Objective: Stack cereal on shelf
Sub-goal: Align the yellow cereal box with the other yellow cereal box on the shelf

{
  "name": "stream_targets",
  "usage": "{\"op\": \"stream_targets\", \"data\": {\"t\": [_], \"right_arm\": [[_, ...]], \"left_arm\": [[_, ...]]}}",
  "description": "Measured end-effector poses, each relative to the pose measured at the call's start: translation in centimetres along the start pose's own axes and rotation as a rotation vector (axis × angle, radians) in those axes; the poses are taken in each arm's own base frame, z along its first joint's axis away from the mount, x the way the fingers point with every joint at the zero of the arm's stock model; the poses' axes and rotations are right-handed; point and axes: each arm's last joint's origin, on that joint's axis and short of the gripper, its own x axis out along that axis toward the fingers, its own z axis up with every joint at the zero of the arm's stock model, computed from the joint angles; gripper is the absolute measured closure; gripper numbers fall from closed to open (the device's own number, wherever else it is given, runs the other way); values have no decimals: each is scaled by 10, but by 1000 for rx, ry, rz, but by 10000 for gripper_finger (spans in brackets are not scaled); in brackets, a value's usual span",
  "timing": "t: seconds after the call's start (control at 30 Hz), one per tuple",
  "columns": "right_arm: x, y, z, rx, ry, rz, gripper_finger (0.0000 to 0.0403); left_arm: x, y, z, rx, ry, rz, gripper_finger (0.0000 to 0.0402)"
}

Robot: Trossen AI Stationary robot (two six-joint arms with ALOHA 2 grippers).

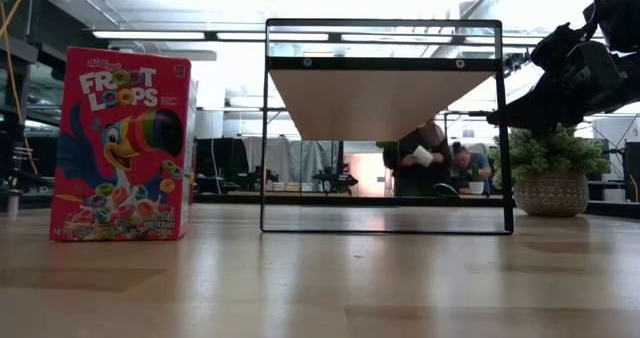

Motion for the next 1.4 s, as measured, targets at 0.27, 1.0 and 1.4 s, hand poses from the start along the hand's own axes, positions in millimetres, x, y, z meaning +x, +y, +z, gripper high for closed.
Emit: {"op": "stream_targets", "data": {"t": [0.27, 1.0, 1.4], "right_arm": [[0, 0, 0, 0, 1, 0, 402], [0, 0, 0, 0, 1, 0, 402], [0, 0, 0, -1, 1, 0, 402]], "left_arm": [[27, -5, -15, 41, 29, -8, 82], [48, -5, -12, 48, -93, 3, 119], [37, -4, -7, 39, -104, -29, 224]]}}
